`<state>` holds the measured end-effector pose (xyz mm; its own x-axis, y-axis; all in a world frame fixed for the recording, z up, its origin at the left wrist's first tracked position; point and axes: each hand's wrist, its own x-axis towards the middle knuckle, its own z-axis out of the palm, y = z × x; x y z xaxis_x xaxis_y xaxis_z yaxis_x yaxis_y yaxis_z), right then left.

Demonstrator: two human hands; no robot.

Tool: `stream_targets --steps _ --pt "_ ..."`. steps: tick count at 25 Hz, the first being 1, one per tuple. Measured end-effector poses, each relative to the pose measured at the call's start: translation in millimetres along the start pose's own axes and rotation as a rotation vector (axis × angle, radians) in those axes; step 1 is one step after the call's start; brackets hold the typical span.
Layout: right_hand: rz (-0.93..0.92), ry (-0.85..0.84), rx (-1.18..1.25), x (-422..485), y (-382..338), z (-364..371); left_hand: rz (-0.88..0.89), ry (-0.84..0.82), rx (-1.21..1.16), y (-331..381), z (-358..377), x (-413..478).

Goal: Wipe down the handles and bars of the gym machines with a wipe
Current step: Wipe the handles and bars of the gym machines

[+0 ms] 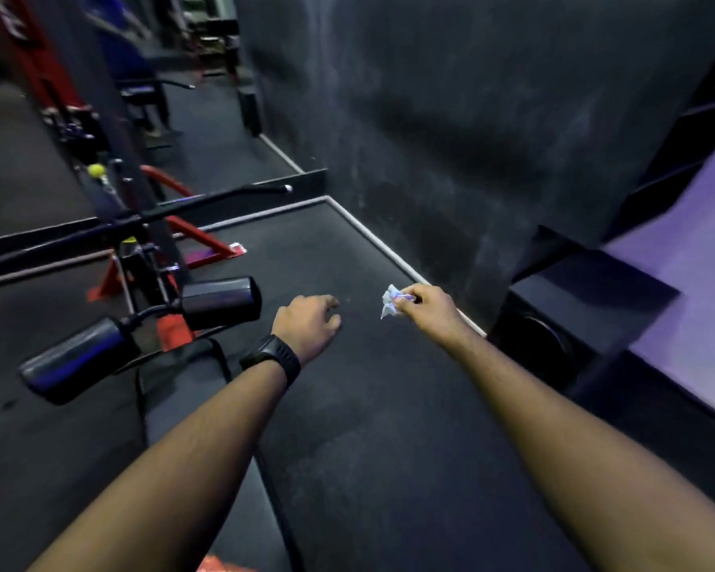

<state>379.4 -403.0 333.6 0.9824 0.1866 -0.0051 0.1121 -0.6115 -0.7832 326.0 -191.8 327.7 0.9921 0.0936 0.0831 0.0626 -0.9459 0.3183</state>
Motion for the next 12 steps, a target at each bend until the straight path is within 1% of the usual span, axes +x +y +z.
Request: stream_targets --steps 5,9,12 --pt "-0.161 -0.18 0.055 144.3 -16.1 34.8 -0.281 0.062 0.034 -38.0 5.4 84.4" --pt "-0.286 -0.342 0.045 239.1 -43.2 63.2 -0.457 0.106 0.06 -57.2 -3.9 133.4" --pt "-0.339 -0.427 0.053 308.0 -73.0 94.4 -0.571 0.129 0.083 -85.5 -21.6 172.6"
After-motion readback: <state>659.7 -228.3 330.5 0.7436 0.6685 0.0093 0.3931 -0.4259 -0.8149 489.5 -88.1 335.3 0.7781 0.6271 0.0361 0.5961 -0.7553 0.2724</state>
